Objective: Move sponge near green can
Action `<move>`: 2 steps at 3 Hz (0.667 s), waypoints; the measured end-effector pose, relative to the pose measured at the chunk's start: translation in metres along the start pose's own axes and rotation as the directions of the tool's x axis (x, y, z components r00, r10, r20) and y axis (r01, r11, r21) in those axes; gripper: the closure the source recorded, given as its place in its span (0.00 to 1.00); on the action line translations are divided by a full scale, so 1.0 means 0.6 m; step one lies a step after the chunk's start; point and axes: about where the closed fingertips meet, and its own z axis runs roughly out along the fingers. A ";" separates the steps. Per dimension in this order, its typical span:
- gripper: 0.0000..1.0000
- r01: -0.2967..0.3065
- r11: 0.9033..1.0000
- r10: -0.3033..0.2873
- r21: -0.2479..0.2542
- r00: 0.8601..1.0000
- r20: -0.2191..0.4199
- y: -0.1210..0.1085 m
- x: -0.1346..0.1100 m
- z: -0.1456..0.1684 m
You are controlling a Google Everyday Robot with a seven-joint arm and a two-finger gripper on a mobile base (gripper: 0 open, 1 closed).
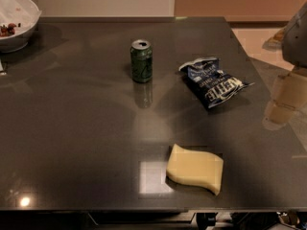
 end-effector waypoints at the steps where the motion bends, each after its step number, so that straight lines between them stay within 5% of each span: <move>1: 0.00 0.000 1.000 0.000 0.000 1.000 0.000 0.000 0.000 0.000; 2: 0.00 0.027 1.000 -0.027 -0.014 0.999 0.023 0.011 -0.014 0.006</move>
Offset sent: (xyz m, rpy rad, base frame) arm -0.0086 0.0223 -0.0128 0.0381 0.0317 0.0782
